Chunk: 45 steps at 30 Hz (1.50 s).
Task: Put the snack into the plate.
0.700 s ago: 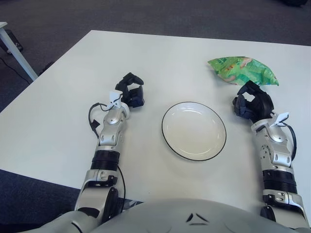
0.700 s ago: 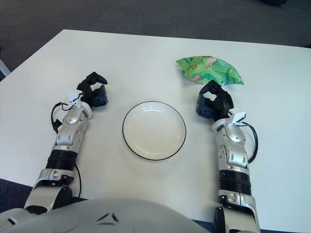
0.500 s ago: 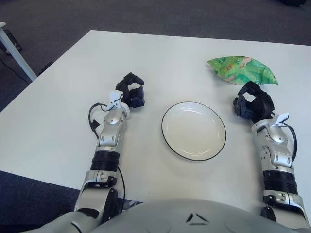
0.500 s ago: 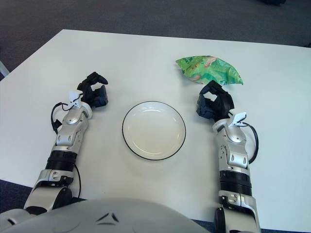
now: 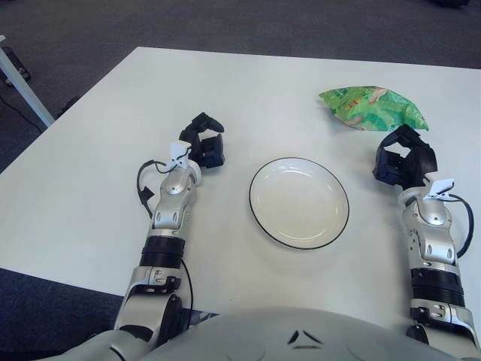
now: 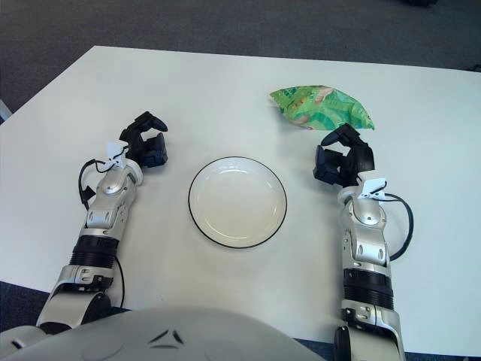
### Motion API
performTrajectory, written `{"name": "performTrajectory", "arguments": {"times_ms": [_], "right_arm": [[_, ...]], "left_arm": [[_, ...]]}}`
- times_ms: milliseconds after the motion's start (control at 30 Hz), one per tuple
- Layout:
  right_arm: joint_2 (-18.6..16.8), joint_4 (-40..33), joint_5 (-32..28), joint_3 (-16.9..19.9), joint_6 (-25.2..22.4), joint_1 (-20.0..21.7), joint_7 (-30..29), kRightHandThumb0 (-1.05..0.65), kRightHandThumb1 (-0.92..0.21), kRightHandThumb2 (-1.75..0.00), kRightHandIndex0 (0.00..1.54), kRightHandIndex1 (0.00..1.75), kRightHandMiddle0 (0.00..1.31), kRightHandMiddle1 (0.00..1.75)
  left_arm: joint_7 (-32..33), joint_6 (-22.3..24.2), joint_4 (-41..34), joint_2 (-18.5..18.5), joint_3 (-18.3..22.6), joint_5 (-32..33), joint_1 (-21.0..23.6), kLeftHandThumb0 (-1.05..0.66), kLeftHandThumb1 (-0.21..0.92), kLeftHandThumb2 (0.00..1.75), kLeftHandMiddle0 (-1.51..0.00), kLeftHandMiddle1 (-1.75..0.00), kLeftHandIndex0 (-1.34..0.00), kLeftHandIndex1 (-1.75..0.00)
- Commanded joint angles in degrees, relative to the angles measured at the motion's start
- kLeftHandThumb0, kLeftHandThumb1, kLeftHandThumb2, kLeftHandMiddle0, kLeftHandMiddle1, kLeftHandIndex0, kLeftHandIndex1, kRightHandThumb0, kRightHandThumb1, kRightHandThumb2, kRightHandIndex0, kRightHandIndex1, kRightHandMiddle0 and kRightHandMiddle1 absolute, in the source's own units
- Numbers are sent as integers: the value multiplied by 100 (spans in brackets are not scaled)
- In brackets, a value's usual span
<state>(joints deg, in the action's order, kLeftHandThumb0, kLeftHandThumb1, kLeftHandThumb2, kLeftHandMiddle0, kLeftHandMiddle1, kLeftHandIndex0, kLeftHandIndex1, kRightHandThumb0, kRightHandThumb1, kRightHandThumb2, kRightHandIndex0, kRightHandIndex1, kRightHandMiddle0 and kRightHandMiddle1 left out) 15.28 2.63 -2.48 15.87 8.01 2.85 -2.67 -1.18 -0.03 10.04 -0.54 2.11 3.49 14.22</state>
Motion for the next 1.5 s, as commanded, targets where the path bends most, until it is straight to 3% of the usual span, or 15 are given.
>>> {"name": "performTrajectory", "arguments": {"times_ms": [0,267,633,767,1067,1300,1467], "right_arm": [[-150,54,321,-60,135,-432,-208,-45,-40,-121,124,175,55,175],[-47,-471,576,-112,-279,-322,-291,-43,-46,-113,119,175,50,175],[668,-686,732,-101,-988,121,237,-43,-50,-109,115,175,47,175],[1227,-649,1127,-195,-1108,266,509,-43,-49,-109,114,175,48,175],[1955,-588,1900,-435,-999,680,670,-43,-49,-110,109,175,48,175],[2832,-609,2331,-723,-982,1218,1393,-41,-55,-101,92,175,43,175],[3288,-345,2886,-1018,-654,1553,1438,-40,-59,-96,73,175,40,175]], "left_arm": [[12,69,193,101,-23,5,-618,-47,35,127,-118,-175,-59,-175],[40,78,146,145,-37,18,-647,-47,35,127,-118,-175,-59,-175],[37,128,150,172,-26,82,-651,-47,34,128,-118,-175,-59,-175],[38,94,219,180,-10,98,-627,-47,34,128,-118,-175,-59,-175],[37,85,296,160,-25,66,-603,-47,34,129,-118,-175,-60,-175],[32,95,354,145,-16,73,-579,-48,33,129,-117,-175,-60,-175],[36,107,356,146,-6,80,-573,-48,33,129,-117,-175,-60,-175]]}}
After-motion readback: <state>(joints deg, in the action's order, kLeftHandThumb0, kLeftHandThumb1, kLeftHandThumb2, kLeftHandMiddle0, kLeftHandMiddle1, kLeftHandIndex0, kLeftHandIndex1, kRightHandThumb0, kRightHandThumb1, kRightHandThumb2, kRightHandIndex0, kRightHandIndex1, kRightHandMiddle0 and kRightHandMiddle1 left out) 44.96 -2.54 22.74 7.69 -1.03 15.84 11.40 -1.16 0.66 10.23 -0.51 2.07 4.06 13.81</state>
